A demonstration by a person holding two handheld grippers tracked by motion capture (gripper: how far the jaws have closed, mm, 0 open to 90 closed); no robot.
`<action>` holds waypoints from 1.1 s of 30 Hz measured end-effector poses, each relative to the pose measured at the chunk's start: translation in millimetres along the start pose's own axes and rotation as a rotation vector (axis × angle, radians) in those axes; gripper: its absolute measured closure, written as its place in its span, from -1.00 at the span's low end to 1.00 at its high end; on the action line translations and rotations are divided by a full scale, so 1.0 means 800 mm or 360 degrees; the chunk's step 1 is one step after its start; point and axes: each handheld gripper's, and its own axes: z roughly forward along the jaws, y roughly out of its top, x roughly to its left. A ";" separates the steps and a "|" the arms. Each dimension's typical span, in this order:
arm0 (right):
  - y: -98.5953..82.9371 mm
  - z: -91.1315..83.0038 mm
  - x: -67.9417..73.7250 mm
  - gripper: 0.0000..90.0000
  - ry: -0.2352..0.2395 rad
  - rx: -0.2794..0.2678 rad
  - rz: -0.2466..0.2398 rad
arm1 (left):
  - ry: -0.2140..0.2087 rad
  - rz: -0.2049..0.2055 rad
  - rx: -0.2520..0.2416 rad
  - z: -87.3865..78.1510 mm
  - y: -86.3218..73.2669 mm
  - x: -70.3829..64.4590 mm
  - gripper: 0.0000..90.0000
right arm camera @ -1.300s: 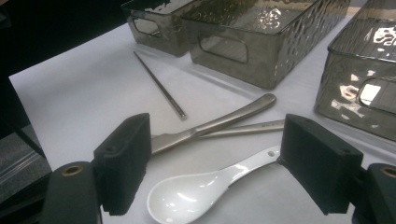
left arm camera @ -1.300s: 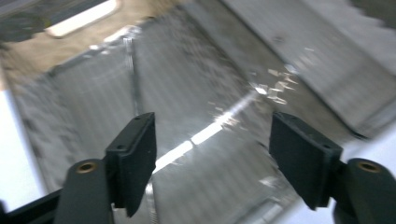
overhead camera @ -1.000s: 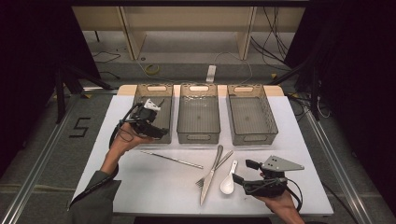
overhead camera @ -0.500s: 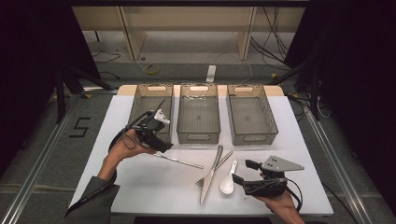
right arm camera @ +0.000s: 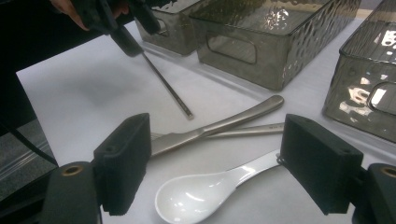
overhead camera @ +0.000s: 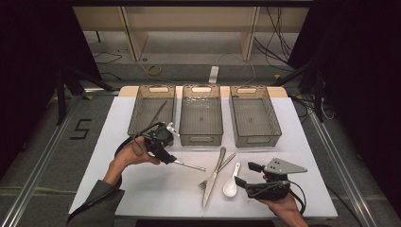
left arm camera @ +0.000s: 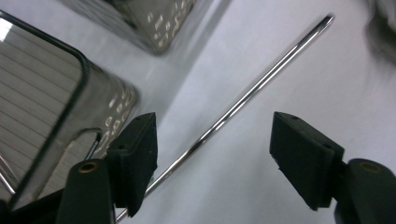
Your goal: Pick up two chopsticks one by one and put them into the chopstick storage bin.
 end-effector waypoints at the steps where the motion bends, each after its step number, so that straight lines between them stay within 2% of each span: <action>1: 0.000 0.000 0.000 -0.43 0.0001 0.0000 -0.0001 | 0.0000 0.0000 0.0000 0.000 0.000 0.000 -0.26; 2: 0.000 0.000 0.000 -0.43 0.0002 0.0002 -0.0001 | 0.0009 0.0012 0.0032 0.007 0.000 -0.001 -0.23; 11: 0.000 0.001 0.001 -0.43 0.0003 0.0007 0.0002 | -0.0010 0.0045 0.0138 0.029 -0.003 0.003 -0.03; 12: 0.000 0.001 0.000 -0.43 0.0003 0.0008 -0.0001 | -0.0017 0.0033 0.0127 0.031 -0.003 0.002 -0.01; 15: 0.000 0.001 0.001 -0.43 0.0004 0.0006 -0.0001 | -0.0027 0.0058 0.0147 0.035 -0.002 0.003 0.04; 16: 0.000 0.001 0.000 -0.43 0.0005 0.0011 -0.0003 | -0.0027 0.0042 0.0136 0.038 -0.002 0.003 0.04; 19: 0.000 0.002 0.000 -0.43 0.0004 0.0010 -0.0003 | -0.0040 0.0072 0.0163 0.042 -0.001 0.002 0.07; 23: 0.000 0.002 0.000 -0.43 0.0004 0.0014 -0.0003 | -0.0045 0.0061 0.0165 0.047 -0.002 0.004 0.12; 27: 0.000 0.002 0.001 -0.43 0.0006 0.0013 -0.0001 | -0.0053 0.0085 0.0220 0.052 -0.003 0.003 0.20; 33: 0.000 0.002 0.001 -0.42 0.0009 0.0018 -0.0005 | -0.0097 0.0092 0.0250 0.051 -0.003 0.002 0.37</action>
